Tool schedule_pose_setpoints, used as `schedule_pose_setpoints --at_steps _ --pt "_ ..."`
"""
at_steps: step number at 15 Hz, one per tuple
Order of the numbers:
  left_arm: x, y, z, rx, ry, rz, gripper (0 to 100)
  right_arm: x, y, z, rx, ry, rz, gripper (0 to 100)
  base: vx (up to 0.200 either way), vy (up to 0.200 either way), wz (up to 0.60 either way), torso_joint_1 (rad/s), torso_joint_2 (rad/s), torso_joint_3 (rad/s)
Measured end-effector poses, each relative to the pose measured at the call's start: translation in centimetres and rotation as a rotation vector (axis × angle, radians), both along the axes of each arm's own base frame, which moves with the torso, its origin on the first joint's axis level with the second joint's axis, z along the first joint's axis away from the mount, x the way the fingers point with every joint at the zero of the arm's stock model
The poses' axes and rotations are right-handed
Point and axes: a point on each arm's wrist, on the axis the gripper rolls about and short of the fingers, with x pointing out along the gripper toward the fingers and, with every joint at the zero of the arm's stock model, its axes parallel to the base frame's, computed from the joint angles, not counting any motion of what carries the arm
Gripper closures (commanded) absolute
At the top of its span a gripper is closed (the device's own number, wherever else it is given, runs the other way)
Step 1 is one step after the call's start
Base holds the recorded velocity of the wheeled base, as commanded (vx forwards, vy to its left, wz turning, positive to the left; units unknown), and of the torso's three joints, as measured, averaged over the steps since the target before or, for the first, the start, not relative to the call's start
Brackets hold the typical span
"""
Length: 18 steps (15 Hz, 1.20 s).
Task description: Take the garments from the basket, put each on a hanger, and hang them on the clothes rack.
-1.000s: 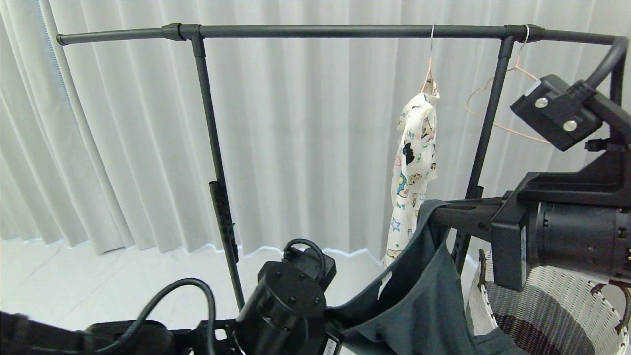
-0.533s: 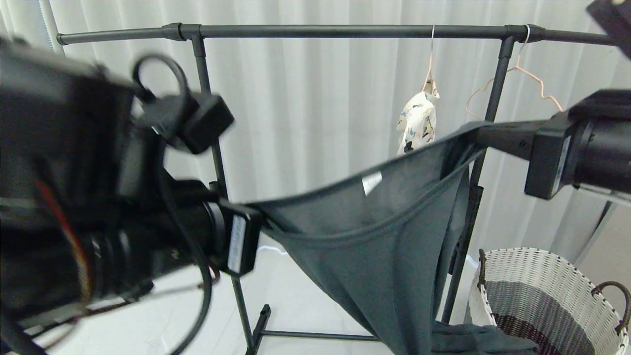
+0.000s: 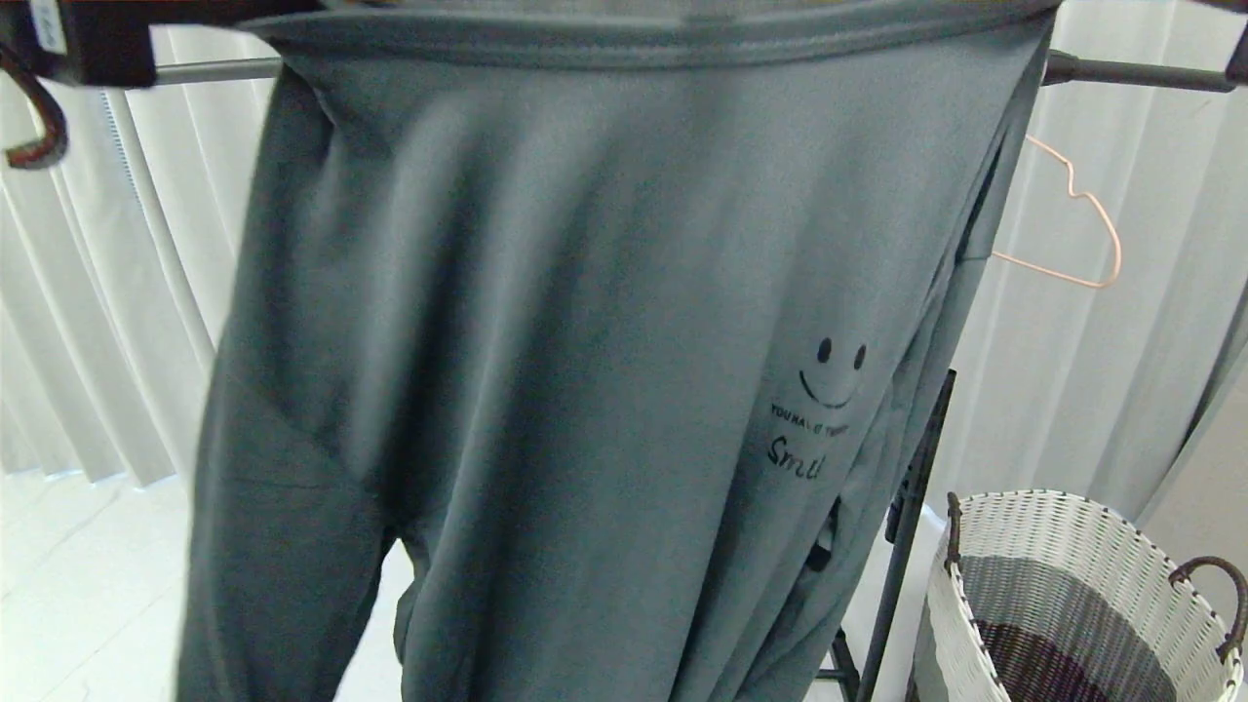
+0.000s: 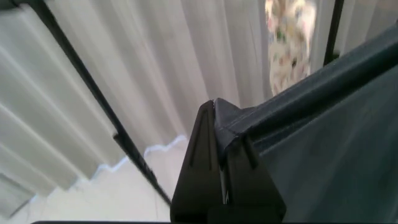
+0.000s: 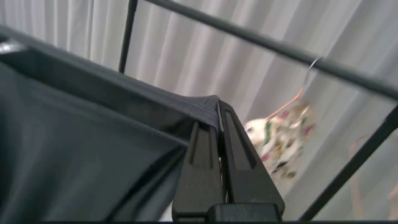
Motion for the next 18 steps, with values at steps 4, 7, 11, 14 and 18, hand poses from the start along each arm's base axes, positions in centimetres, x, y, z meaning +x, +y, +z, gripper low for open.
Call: schedule_pose_setpoints --at_steps 4,7,11,14,18 --pt "-1.8 1.2 0.8 -0.018 -0.043 -0.015 100 -0.2 -0.1 1.1 -0.03 -0.05 -0.005 100 0.0 0.0 0.0 0.0 0.0 0.0" --pt "-2.9 2.2 -0.1 0.01 -0.038 0.002 100 0.0 0.1 1.0 -0.037 -0.049 -0.005 100 0.0 0.0 0.0 0.0 0.0 0.0" --pt "-3.6 3.0 -1.4 0.032 -0.02 0.001 100 0.0 0.1 0.9 -0.053 -0.049 -0.051 100 0.0 0.0 0.0 0.0 0.0 0.0" --pt "-3.5 2.8 -1.5 0.038 -0.013 -0.002 100 -0.7 -0.8 0.7 -0.088 -0.027 -0.078 100 0.0 0.0 0.0 0.0 0.0 0.0" --pt "-1.6 0.7 -1.0 -0.007 -0.054 -0.001 100 -3.2 -3.5 0.5 -0.147 0.003 -0.07 100 0.0 0.0 0.0 0.0 0.0 0.0"
